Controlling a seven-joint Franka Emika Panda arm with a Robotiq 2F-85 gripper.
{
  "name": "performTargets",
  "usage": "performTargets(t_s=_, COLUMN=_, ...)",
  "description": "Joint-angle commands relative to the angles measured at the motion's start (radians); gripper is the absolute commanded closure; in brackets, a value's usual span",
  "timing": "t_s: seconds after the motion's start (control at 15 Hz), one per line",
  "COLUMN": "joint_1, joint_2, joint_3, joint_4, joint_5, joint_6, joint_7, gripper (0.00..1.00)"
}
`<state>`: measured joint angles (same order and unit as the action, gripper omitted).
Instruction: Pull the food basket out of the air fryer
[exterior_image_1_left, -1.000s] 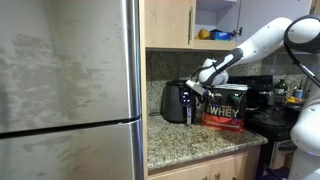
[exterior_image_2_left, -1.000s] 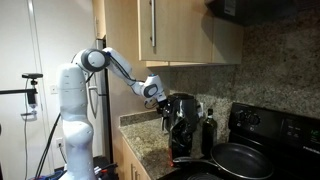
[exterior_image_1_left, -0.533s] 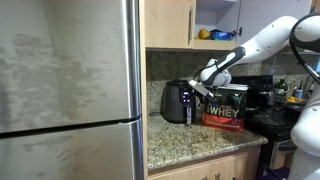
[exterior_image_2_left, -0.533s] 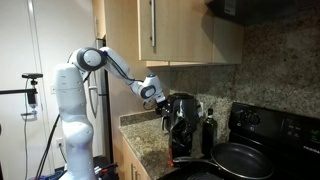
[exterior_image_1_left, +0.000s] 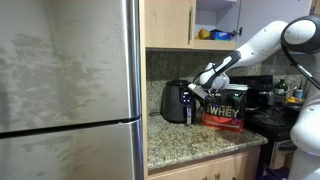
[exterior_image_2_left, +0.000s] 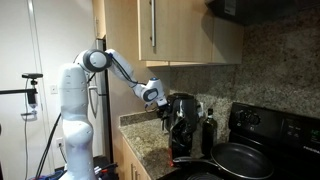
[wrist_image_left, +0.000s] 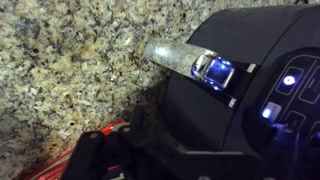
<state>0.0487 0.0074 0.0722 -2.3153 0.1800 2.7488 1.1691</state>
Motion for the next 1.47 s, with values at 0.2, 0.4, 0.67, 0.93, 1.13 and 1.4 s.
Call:
performTargets(t_s=0.2, joint_1=0.013, joint_2=0.041, joint_3=0.002, joint_4=0.042, joint_5=0.159, joint_6=0.039, joint_7=-0.17, gripper=0.0)
performTargets(t_s=0.4, joint_1=-0.003, joint_2=0.102, joint_3=-0.016, joint_4=0.08, joint_5=0.211, joint_6=0.074, joint_7=-0.219, gripper=0.0)
performTargets(t_s=0.67, joint_1=0.004, joint_2=0.118, joint_3=-0.007, joint_4=0.095, joint_5=0.34, joint_6=0.105, joint_7=-0.325, gripper=0.0)
performTargets(t_s=0.93, joint_1=0.004, joint_2=0.047, joint_3=0.0, joint_4=0.043, joint_5=0.53, joint_6=0.143, joint_7=-0.512, gripper=0.0)
performTargets(t_s=1.13, joint_1=0.007, joint_2=0.046, joint_3=0.003, joint_4=0.041, joint_5=0.627, joint_6=0.161, joint_7=-0.608, gripper=0.0)
performTargets(t_s=1.4, joint_1=0.014, joint_2=0.006, joint_3=-0.001, joint_4=-0.018, joint_5=0.648, joint_6=0.086, joint_7=-0.641, gripper=0.0)
